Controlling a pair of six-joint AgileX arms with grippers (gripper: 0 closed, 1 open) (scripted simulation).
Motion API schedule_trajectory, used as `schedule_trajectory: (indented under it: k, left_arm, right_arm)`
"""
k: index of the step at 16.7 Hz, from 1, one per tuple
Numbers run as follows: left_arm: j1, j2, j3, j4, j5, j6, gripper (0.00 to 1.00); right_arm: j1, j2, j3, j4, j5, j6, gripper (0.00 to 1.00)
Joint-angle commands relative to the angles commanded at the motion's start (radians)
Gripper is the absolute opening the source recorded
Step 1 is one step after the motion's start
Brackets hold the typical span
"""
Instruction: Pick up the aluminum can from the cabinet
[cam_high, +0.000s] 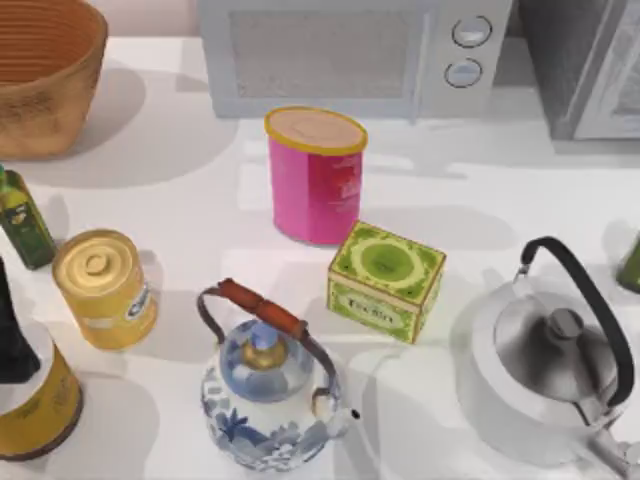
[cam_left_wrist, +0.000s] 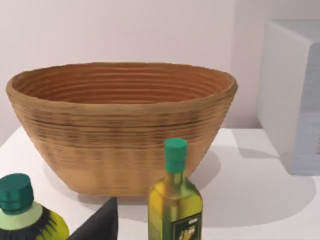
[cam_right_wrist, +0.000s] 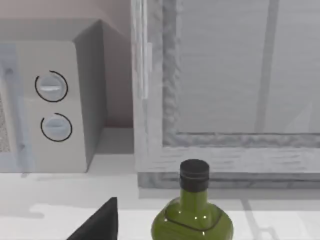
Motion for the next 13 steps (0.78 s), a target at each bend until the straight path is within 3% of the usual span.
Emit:
schedule_trajectory:
  k: [6, 13]
  left_arm:
    - [0.0, 0.0, 0.0, 0.0, 0.0, 0.0, 1.0]
    - [0.0, 0.0, 0.0, 0.0, 0.0, 0.0, 1.0]
  right_arm:
    - [0.017, 0.103, 0.107, -0.038, 0.013, 0.0, 1.0]
    - [0.075, 0.53, 0.655, -0.171, 0.078, 0.006, 1.0]
